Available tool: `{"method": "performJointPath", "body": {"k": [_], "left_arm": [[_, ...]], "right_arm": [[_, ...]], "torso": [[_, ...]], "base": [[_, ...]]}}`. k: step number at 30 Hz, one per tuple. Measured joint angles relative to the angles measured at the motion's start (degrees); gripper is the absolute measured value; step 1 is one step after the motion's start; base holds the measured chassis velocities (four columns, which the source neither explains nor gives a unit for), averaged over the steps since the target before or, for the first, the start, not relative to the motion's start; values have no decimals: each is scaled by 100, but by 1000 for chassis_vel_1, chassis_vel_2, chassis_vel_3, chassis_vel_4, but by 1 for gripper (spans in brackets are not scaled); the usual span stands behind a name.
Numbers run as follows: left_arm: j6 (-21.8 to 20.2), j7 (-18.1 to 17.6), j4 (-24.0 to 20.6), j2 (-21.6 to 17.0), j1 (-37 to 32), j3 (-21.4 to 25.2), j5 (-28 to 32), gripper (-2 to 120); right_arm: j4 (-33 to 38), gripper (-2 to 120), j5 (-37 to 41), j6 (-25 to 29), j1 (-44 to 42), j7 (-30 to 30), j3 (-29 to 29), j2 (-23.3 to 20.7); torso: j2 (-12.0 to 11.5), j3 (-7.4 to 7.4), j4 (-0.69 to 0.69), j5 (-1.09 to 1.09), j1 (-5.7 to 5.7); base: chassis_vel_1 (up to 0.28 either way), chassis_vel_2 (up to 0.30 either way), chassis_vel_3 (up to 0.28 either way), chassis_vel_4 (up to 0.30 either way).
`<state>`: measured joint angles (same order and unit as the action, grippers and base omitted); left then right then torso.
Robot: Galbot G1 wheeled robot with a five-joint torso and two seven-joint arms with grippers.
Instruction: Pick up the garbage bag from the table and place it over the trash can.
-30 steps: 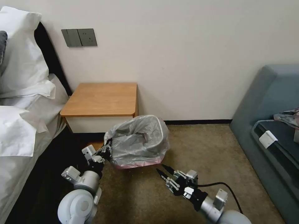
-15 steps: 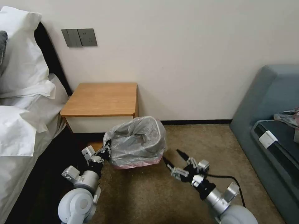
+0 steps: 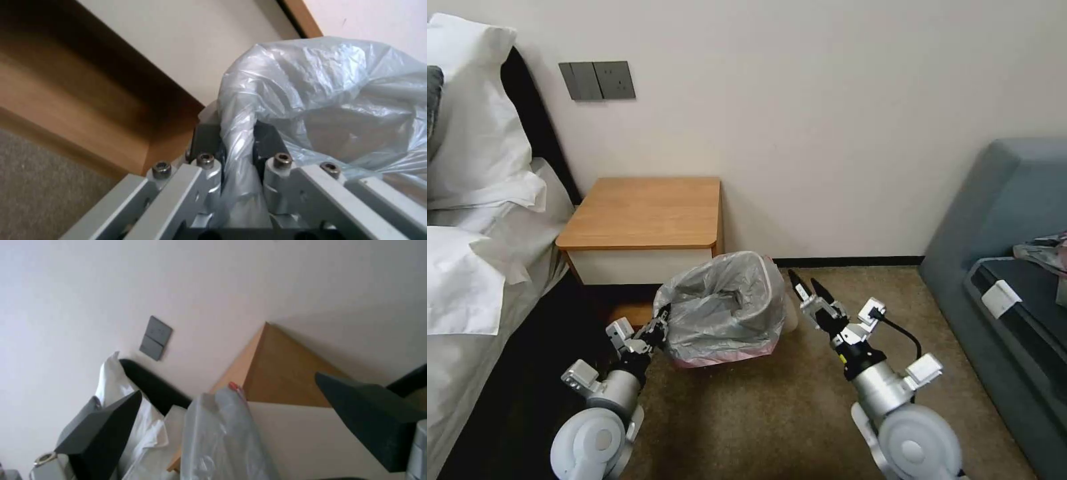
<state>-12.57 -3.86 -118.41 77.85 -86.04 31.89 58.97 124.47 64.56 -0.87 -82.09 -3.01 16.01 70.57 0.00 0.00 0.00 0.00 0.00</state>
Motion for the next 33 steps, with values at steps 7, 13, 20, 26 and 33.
{"method": "performJointPath", "body": {"k": [7, 13, 20, 26, 33], "left_arm": [[5, 2, -43, 41, -22, -10, 8, 6], [11, 3, -44, 56, -7, -21, 6, 6], [25, 1, -55, 65, 6, -17, 5, 6], [33, -2, -55, 66, -9, -17, 5, 6], [40, -7, -78, 72, -23, -19, 3, 6]], "right_arm": [[-186, 100, -15, -160, -20, -153, -126, 521], [-256, 100, -69, -180, -83, -283, -134, 631], [-398, 100, -123, -175, -40, -401, -137, 710], [-511, 95, -176, -160, 12, -468, -148, 793], [-584, 81, -212, -125, 0, -571, -111, 790]], "torso": [[0, 0, 0, -1, 0], [0, 0, 0, 0, 0], [0, 0, 0, 0, 0], [0, 0, 0, 0, 0], [0, 0, 0, 0, 0]], "base": [[0, 0, 0, 0], [0, 0, 0, 0], [0, 0, 0, 0], [0, 0, 0, 0], [0, 0, 0, 0]]}}
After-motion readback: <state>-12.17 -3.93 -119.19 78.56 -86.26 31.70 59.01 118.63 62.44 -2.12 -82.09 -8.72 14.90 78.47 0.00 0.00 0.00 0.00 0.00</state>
